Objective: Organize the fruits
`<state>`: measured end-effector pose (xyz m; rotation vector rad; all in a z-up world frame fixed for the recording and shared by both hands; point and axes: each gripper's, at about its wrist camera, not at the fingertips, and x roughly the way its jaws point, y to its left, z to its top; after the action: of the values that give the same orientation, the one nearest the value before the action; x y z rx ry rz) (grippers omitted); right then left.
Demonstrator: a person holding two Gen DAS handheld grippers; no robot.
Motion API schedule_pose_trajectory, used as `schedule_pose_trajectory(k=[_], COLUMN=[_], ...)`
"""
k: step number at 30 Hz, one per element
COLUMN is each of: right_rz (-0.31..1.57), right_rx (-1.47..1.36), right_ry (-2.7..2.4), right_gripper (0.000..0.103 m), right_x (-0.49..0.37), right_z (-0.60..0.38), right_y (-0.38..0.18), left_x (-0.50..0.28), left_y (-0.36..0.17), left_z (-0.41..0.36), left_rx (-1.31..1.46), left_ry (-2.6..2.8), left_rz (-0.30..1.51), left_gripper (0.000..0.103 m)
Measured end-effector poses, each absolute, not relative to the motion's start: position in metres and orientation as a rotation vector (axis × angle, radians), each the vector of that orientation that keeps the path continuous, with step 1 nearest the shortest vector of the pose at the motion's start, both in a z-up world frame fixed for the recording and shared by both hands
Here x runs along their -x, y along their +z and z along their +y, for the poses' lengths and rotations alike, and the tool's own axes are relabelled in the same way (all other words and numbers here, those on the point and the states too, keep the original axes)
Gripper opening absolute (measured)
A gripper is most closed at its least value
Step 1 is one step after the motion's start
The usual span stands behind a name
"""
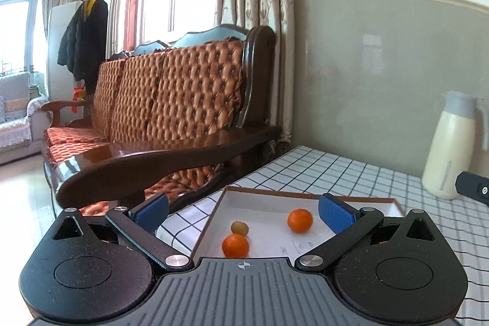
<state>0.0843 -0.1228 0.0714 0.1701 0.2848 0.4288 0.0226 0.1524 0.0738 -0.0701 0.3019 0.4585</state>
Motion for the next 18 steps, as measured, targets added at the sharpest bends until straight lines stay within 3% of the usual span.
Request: schedule_pose_trajectory(k=[18], right_rz=[0.284], right_rx=[-0.195], right_ry=[0.446], right_gripper=[0.097], right_x=[0.016], right_z=[-0.167], right_y=[0.095], left_x=[0.081], left_y=[0.111], left_z=[0.094], left_rx=[0.012], left_ry=[0.37], left_rz=[0.269], left_gripper=[0.103])
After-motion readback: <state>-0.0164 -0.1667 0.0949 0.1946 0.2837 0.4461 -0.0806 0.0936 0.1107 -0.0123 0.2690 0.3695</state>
